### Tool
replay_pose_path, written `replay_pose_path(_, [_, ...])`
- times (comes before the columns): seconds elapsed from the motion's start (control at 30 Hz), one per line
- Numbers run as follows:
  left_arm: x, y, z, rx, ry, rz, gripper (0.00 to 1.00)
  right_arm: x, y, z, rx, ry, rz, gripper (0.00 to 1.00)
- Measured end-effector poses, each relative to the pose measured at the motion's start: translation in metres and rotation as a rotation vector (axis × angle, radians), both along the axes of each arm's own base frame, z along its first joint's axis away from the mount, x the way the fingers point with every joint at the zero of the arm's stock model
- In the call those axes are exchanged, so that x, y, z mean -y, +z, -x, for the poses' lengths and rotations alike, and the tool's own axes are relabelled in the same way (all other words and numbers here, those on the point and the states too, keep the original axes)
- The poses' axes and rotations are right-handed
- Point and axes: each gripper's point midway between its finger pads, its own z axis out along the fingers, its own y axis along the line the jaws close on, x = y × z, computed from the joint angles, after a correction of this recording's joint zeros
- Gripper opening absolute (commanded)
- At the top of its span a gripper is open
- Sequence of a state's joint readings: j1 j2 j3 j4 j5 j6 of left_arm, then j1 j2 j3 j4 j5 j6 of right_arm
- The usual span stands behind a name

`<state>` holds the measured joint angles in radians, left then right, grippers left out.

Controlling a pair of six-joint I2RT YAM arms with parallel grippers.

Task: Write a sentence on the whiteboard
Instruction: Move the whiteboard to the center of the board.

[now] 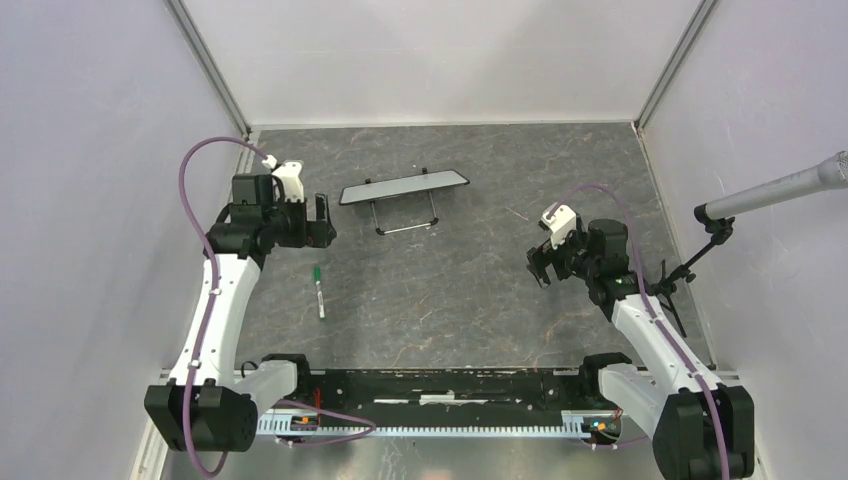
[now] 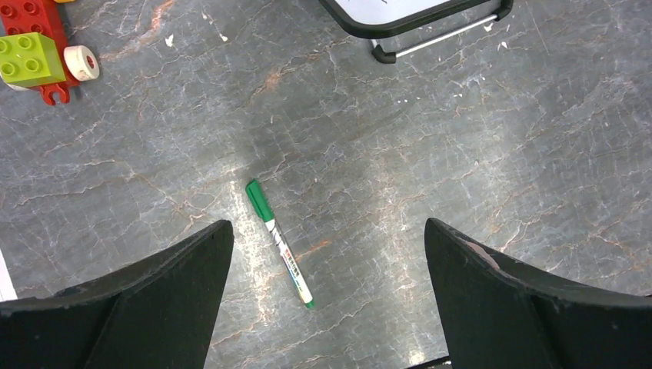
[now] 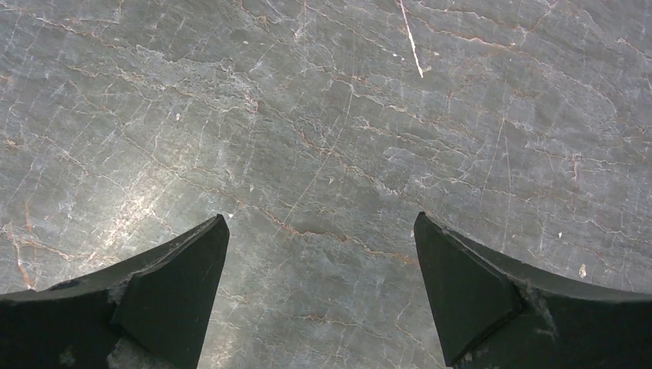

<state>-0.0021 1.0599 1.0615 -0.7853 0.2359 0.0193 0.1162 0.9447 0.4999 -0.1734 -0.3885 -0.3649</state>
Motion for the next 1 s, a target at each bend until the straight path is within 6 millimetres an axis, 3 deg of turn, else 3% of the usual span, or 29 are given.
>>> replay_pose_path(0.13, [-0.004,0.002,-0.008,-0.008,0.021,-0.011,1.00,-0.002,0.000,-0.001,0.000,0.008,-0.008,0.97])
replay_pose_path(0.27, [-0.020,0.022,-0.032,0.026,0.082,-0.022,1.00,-0.010,-0.004,-0.004,-0.030,0.027,-0.011,0.97])
replay_pose_path(0.37, [-0.039,0.047,-0.068,0.065,0.129,-0.022,1.00,-0.019,-0.004,-0.008,-0.041,0.045,-0.014,0.97])
replay_pose_path(0.43, [-0.048,0.064,-0.102,0.104,0.137,-0.022,1.00,-0.023,-0.004,-0.008,-0.040,0.057,-0.014,0.97])
replay_pose_path(0.53, [-0.048,0.072,-0.151,0.131,0.095,-0.011,1.00,-0.023,-0.003,-0.009,-0.033,0.058,-0.012,0.97])
replay_pose_path(0.63, [-0.042,0.063,-0.190,0.124,0.045,0.009,0.95,-0.023,-0.001,-0.009,-0.023,0.055,-0.011,0.97])
replay_pose_path(0.8, [-0.031,0.021,-0.244,0.079,-0.001,0.033,0.84,-0.023,0.000,-0.009,-0.021,0.057,-0.011,0.97])
replay_pose_path(1.0, [-0.010,-0.040,-0.283,0.029,-0.040,0.034,0.75,-0.023,-0.001,-0.009,-0.021,0.059,-0.008,0.97])
